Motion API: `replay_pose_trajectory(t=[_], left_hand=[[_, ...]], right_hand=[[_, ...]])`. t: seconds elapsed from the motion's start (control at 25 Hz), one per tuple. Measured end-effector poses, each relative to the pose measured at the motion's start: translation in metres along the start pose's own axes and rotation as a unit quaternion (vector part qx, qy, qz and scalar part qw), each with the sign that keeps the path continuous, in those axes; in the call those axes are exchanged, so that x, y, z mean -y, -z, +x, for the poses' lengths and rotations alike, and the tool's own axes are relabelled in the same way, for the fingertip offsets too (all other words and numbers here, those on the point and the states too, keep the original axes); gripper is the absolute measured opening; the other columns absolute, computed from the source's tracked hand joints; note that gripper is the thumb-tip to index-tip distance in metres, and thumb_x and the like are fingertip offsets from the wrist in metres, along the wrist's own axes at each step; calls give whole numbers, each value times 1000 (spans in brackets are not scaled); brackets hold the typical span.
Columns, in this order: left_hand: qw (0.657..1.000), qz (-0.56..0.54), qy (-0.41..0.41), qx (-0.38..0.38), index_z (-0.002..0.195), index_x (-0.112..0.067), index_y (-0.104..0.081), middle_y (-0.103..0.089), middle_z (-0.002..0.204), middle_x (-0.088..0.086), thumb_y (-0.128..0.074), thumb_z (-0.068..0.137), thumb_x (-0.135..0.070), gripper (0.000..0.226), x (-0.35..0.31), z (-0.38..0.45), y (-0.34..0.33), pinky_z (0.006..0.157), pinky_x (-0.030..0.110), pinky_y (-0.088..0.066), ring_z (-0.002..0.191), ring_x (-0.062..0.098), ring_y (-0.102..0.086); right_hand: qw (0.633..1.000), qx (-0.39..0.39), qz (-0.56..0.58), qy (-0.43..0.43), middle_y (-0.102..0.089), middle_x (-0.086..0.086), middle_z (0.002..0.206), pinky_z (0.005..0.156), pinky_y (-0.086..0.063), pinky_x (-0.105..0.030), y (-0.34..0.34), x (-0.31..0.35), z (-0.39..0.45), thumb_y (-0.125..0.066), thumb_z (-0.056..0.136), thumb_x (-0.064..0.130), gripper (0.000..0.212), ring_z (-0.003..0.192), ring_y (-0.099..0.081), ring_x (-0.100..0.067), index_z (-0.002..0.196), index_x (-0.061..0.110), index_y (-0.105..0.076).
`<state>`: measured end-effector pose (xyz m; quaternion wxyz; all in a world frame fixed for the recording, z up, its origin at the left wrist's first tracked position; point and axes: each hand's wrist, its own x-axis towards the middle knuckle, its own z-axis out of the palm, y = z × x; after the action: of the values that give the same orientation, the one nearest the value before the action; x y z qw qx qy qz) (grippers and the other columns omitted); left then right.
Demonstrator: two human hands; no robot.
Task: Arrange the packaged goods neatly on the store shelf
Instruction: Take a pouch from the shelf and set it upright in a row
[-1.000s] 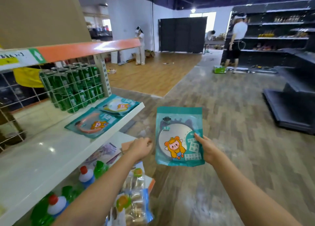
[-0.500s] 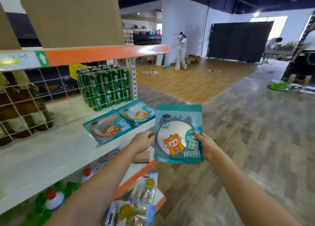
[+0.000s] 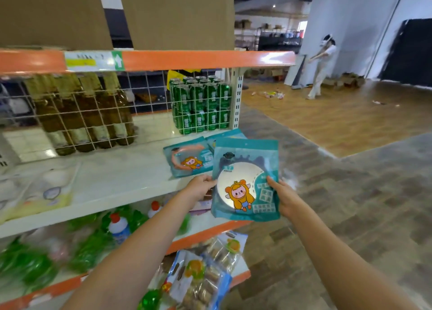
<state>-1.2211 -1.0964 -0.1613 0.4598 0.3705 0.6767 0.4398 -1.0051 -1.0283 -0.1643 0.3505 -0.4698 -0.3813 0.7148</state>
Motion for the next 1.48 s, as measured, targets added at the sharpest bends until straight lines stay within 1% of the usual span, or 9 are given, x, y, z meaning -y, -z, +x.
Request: replay_pose_trajectory(t=[0.2,0.32,0.48,0.6,0.76,0.92,1.04,1.24,1.48], left_hand=[[998,-55,23,-20,99,-10,-56,-63,85,5,-51,97,-12,6,-1,-14,42,69,25,-53,75,17,-61],[998,-51,28,-38,98,-11,-55,-63,84,6,-51,97,-12,5,5,-10,73,72,30,-54,74,18,-62],[996,-50,28,-75,90,-13,-55,-62,78,3,-51,97,-13,8,6,-5,107,59,21,-53,66,12,-61],[992,-59,30,-104,88,-15,-56,-62,84,4,-52,96,-14,9,5,1,136,66,25,-52,75,15,-60],[987,-80,36,-135,90,-15,-56,-63,89,5,-51,96,-15,8,5,15,173,69,29,-52,81,18,-61],[981,-85,39,-169,89,-14,-57,-64,93,6,-51,96,-15,9,7,34,209,79,35,-53,85,21,-62],[976,-102,59,-186,93,-11,-58,-64,98,9,-51,96,-12,8,12,48,232,87,38,-51,95,24,-61],[966,-128,110,-196,113,-1,-57,-63,97,11,-53,94,-8,21,26,63,258,92,39,-49,104,28,-59],[953,-147,141,-225,113,3,-55,-60,83,11,-49,96,-5,19,45,67,266,84,38,-48,84,26,-58]], right_hand=[[998,48,-36,-20,-60,-7,79,69,-51,-38,-42,4,26,-52,95,19,14,71,-59,-21,91,6,-54],[995,80,-53,-23,-65,-8,79,69,-52,-38,-71,3,43,-53,95,19,12,72,-62,-22,92,8,-56],[990,126,-61,-18,-71,-5,75,66,-54,-35,-105,1,67,-53,95,17,10,66,-68,-19,96,8,-58],[987,143,-77,-1,-68,-6,85,70,-51,-33,-132,4,87,-48,97,20,15,74,-64,-19,102,10,-57],[980,152,-124,19,-68,4,66,54,-52,-21,-160,16,104,-43,100,22,20,55,-63,-8,89,16,-60],[971,146,-182,54,-68,-2,85,71,-51,-27,-186,24,124,-45,100,23,20,75,-64,-16,92,14,-62],[958,106,-256,78,-65,-5,85,64,-46,-26,-206,22,140,-43,100,18,20,70,-59,-15,97,7,-60],[846,57,-496,189,-67,-14,106,75,-46,-29,-223,12,162,-43,98,18,24,91,-61,-27,100,9,-66],[731,49,-632,252,-63,-13,113,71,-44,-27,-232,5,166,-36,101,17,33,92,-62,-26,115,11,-64]])
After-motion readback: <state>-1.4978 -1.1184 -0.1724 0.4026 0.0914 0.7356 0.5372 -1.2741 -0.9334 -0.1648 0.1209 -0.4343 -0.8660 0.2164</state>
